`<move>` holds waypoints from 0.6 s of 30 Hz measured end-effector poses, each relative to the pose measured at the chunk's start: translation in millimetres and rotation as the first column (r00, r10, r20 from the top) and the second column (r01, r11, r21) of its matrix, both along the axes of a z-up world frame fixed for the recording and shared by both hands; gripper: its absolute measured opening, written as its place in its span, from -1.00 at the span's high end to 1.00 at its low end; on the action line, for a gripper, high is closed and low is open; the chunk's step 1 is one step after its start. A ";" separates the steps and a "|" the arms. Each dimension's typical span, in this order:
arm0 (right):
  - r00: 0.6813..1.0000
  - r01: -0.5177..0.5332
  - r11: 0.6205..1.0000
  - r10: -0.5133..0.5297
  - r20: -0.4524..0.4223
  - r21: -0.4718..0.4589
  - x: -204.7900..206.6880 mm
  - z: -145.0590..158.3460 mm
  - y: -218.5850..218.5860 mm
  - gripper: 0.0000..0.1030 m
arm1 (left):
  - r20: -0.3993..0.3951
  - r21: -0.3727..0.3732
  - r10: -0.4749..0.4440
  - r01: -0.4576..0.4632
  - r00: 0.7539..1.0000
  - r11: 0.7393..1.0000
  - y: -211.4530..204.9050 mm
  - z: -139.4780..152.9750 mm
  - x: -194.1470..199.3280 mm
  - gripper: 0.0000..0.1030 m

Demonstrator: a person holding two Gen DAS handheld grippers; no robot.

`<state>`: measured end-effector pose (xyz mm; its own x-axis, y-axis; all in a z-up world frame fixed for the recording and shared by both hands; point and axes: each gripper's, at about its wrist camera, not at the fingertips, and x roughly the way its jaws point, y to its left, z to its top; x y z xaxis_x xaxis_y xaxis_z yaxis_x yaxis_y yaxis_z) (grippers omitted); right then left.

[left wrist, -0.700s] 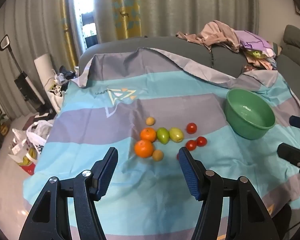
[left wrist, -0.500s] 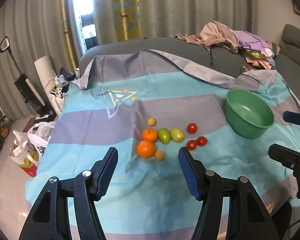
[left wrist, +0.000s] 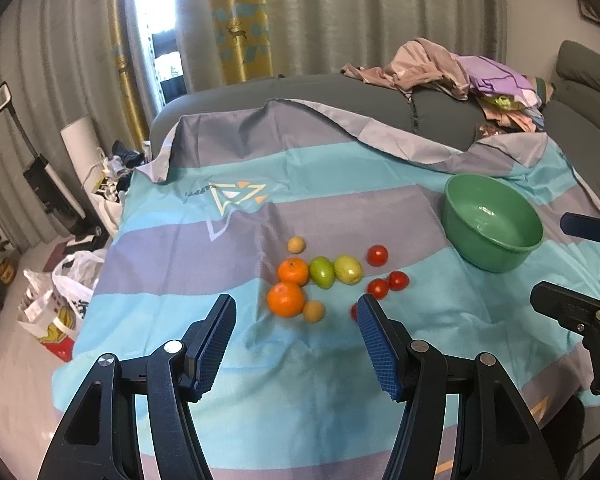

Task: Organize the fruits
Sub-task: 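Move both tools toward the red cherry tomatoes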

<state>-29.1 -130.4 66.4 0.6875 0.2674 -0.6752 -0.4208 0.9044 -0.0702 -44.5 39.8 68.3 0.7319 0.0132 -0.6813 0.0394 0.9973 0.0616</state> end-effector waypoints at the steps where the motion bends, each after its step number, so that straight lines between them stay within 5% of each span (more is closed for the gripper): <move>1: 1.000 0.003 1.000 -0.003 -0.002 0.000 0.0 -0.6 -0.2 -0.99 | -0.002 0.001 -0.002 0.002 1.000 1.000 -1.2 0.1 0.9 -0.22; 12: 1.000 0.002 1.000 -0.002 -0.004 -0.029 0.6 -3.5 -1.9 -0.99 | -0.014 0.009 -0.018 0.018 1.000 1.000 -5.0 -1.4 2.7 -0.22; 18: 1.000 0.009 1.000 -0.009 -0.010 0.027 2.7 -4.9 -6.2 -0.99 | -0.019 0.009 -0.025 0.025 1.000 1.000 -7.4 -4.2 4.9 -0.22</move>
<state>-26.4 -136.6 61.5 0.6833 0.2796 -0.6745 -0.4131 0.9098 -0.0414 -39.6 32.5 64.1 0.7193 0.0010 -0.6947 0.0656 0.9954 0.0694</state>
